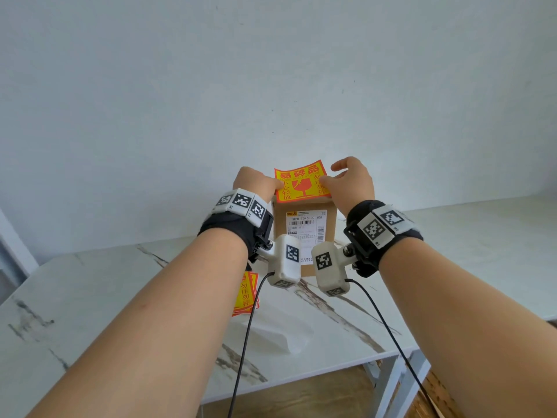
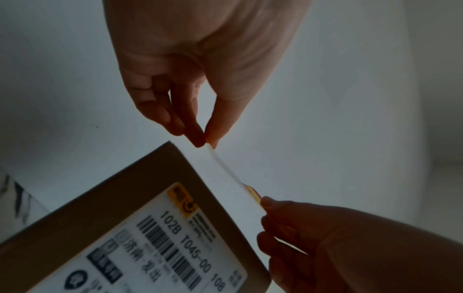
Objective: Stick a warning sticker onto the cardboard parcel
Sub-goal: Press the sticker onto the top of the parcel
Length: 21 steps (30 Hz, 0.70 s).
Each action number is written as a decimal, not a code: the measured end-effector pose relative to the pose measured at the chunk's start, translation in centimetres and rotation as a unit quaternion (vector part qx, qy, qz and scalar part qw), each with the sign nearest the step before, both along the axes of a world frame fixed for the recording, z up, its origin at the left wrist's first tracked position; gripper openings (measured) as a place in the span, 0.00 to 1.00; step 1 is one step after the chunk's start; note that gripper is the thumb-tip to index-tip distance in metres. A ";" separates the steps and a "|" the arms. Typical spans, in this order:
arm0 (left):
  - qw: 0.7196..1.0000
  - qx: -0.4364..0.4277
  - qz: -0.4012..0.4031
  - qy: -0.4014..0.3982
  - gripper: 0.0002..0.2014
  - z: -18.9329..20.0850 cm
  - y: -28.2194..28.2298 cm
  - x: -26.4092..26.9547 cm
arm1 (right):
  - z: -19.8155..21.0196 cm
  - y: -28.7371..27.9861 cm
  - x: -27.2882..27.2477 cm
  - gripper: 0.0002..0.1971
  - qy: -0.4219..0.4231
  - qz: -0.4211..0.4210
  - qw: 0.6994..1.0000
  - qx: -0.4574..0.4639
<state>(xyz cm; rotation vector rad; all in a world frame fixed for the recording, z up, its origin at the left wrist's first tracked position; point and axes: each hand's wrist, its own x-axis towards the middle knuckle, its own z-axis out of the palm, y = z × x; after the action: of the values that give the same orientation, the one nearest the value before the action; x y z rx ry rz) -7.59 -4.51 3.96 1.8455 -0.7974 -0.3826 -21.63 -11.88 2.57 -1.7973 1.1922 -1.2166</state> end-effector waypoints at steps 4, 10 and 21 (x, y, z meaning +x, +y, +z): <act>1.000 0.006 0.002 -0.003 0.18 -0.8 -0.5 0.4 | -0.3 -0.5 0.3 0.15 0.033 -0.007 0.999 -0.006; 0.999 0.008 0.012 -0.035 0.22 -1.1 -0.8 0.3 | -0.5 -0.7 0.2 0.16 0.065 0.006 0.998 -0.013; 0.995 0.011 0.030 -0.092 0.24 -1.5 -0.9 -0.3 | -0.5 -0.4 0.0 0.16 0.097 0.012 0.995 -0.021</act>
<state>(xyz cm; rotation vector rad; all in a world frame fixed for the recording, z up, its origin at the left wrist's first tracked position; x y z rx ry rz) -7.86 -5.37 2.47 1.9410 -0.8622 -0.1849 -21.63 -12.32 2.11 -1.9924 1.2546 -1.0806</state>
